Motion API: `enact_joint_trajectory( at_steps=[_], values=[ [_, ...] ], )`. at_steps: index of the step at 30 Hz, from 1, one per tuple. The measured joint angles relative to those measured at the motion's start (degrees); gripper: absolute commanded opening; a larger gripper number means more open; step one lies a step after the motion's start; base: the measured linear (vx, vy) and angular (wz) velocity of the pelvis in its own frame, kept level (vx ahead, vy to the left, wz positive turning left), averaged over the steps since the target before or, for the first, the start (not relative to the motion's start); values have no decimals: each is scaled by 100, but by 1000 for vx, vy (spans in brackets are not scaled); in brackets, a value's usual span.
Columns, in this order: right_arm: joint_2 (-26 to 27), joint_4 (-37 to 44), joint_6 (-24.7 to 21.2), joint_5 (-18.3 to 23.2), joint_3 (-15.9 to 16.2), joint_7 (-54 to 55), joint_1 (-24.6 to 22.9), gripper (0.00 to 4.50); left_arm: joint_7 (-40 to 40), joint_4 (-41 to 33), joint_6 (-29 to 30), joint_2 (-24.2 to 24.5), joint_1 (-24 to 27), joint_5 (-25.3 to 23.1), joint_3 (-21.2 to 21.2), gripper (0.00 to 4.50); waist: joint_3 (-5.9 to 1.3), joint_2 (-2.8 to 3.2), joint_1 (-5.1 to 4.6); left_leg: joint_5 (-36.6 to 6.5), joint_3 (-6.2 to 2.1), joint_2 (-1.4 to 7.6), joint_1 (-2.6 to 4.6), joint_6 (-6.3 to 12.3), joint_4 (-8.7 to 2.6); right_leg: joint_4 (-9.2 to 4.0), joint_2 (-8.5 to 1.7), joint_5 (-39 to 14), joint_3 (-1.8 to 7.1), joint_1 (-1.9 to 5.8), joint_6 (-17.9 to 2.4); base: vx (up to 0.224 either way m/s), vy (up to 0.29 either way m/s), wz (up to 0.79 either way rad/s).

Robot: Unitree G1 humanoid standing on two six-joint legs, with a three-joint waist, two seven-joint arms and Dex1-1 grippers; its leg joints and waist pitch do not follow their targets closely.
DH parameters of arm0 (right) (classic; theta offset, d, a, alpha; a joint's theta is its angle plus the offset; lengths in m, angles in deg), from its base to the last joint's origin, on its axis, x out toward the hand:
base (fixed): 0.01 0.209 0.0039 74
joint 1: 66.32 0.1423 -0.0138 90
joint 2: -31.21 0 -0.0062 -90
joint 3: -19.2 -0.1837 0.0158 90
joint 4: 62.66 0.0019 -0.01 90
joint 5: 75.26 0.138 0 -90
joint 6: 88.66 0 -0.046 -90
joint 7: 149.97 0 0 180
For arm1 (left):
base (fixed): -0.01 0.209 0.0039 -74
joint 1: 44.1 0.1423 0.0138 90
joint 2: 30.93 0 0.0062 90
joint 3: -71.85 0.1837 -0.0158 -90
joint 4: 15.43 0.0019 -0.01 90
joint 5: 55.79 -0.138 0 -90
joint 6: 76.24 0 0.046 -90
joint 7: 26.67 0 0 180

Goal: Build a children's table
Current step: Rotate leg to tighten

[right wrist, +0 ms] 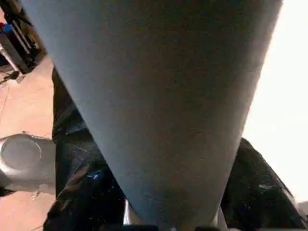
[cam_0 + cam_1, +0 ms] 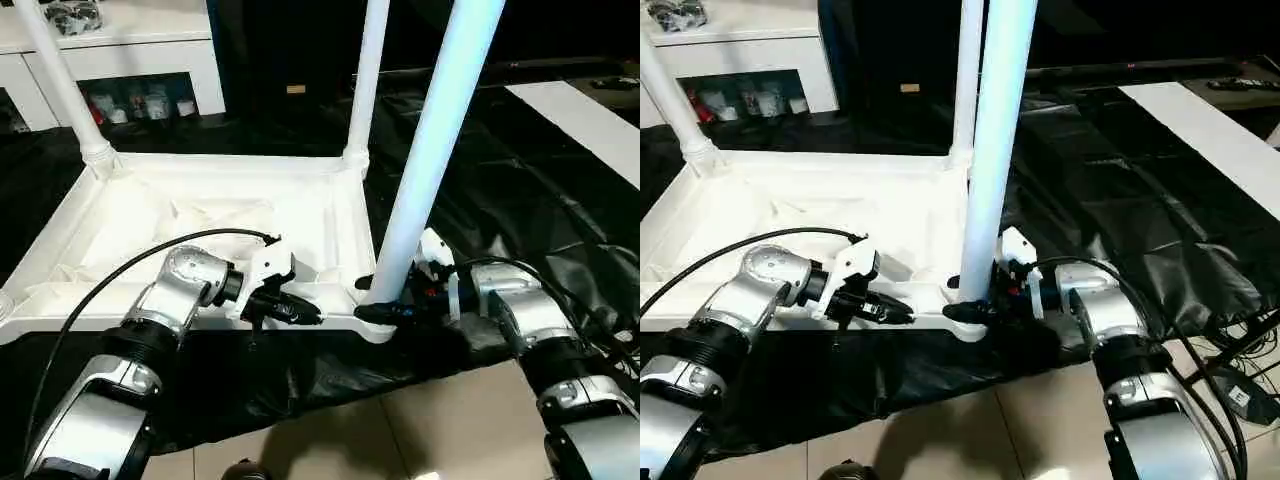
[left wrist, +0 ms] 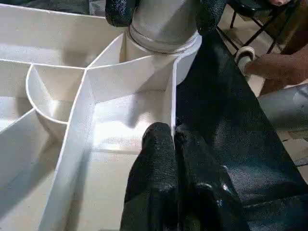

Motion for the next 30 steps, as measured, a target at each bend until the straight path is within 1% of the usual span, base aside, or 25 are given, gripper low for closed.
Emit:
enact_joint_trajectory(
  at_steps=[5,7,8,10,11,12,16,18,22,23,24,25,27,30],
  values=[
    [74,146,-128,25,-68,374,-96,213,-156,22,159,-32,-2,-7,-61,0,-4,6,-11,0,-1,0,9,0,-2,13,0,1,2,1,1,0,0,0],
    [212,80,-144,6,-232,852,-99,211,-450,64,279,-103,-38,-37,-121,0,-3,5,-25,0,-1,0,17,0,-10,13,0,2,2,2,4,0,0,0],
    [320,-17,-105,-29,-325,1229,-82,209,-656,101,350,-157,-71,-68,-155,0,-3,5,-39,0,-1,0,22,0,-21,10,0,1,3,4,5,0,0,0],
    [648,-337,23,-135,-572,2349,60,206,-1249,131,497,-301,-115,-149,-255,0,-2,4,-89,1,-7,-2,26,-2,-24,8,0,-11,3,-3,30,0,0,0],
    [774,-472,70,-164,-668,2813,128,205,-1480,138,577,-397,-138,-195,-298,0,-2,2,-130,1,-13,-4,28,-2,-23,2,0,-11,0,-3,31,0,0,0],
    [908,-639,97,-196,-766,3372,236,204,-1749,146,665,-519,-155,-217,-349,0,-1,1,-200,1,-18,-7,28,-2,-25,-11,0,-12,-1,-4,33,0,0,0],
    [1253,-1006,183,-247,-1034,4868,482,200,-2442,173,883,-916,-189,-232,-444,0,3,-12,-327,1,-17,-11,26,-2,-22,-19,0,-11,5,-6,33,0,0,0],
    [1452,-1217,290,-255,-1171,5558,612,199,-2755,164,956,-1060,-191,-253,-490,0,0,-15,-357,1,-15,-12,28,-2,-23,-17,1,4,3,-6,31,0,0,0],
    [1564,-1447,389,-297,-1201,6010,750,199,-2995,111,995,-1137,-193,-286,-491,0,-2,-15,-353,1,-14,-11,28,-2,-32,-17,4,14,-2,-7,20,0,0,0],
    [1572,-1512,496,-320,-1214,6010,781,199,-3003,91,995,-1137,-187,-302,-490,0,-3,-15,-353,1,-14,-11,28,-2,-32,-17,4,14,-2,-7,20,0,0,0],
    [1579,-1573,604,-344,-1225,6008,785,255,-3002,57,994,-1137,-174,-327,-488,0,-3,-15,-353,1,-14,-11,27,-2,-32,-17,5,15,-2,-8,18,0,0,0],
    [1583,-1604,655,-347,-1235,5982,789,269,-2995,38,992,-1136,-167,-344,-487,0,-3,-15,-355,1,-14,-11,27,-2,-31,-18,4,15,-1,-8,17,0,0,0],
    [1599,-1661,745,-262,-1280,5838,787,269,-2983,-30,969,-1129,-121,-356,-485,0,-2,-15,-357,1,-13,-11,26,-2,-31,-19,4,19,1,-10,11,0,0,0],
    [1579,-1715,864,-246,-1292,5560,787,313,-2864,-116,900,-1037,-65,-357,-473,0,-2,-15,-371,0,-13,-10,25,-2,-32,-19,6,22,-1,-18,7,0,0,0]
  ],
)
